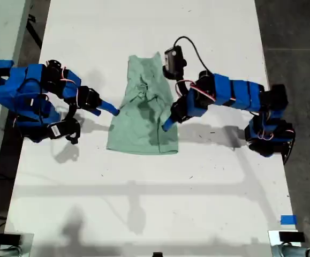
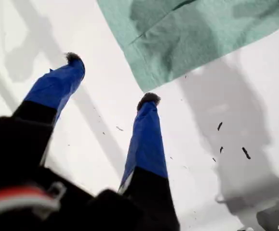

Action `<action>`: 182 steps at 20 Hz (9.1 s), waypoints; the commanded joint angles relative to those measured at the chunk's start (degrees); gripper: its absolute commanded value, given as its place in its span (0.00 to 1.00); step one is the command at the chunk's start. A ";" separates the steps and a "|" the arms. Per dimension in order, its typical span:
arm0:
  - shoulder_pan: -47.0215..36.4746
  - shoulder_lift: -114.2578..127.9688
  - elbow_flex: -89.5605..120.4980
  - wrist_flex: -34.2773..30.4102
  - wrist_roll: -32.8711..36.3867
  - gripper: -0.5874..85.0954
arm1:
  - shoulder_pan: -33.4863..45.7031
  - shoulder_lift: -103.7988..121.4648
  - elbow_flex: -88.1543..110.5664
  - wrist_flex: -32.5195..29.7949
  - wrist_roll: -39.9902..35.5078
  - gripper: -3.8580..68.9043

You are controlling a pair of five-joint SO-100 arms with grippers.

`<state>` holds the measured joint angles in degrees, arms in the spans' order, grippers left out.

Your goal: Fold tshirt

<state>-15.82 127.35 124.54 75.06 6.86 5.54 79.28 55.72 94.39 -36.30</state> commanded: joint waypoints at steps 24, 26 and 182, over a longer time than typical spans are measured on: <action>-8.61 -37.97 -5.80 -10.63 7.82 0.35 | -0.18 14.24 14.33 -1.93 -1.58 0.34; -8.61 -44.38 -9.93 -10.90 9.58 0.31 | -0.44 15.56 17.75 -3.78 -0.97 0.34; 0.88 78.40 58.18 -17.05 -6.42 0.02 | 9.93 -8.96 11.69 -33.84 -16.35 0.04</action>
<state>-14.50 200.21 182.11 56.95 2.29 11.07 70.49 71.89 61.70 -49.48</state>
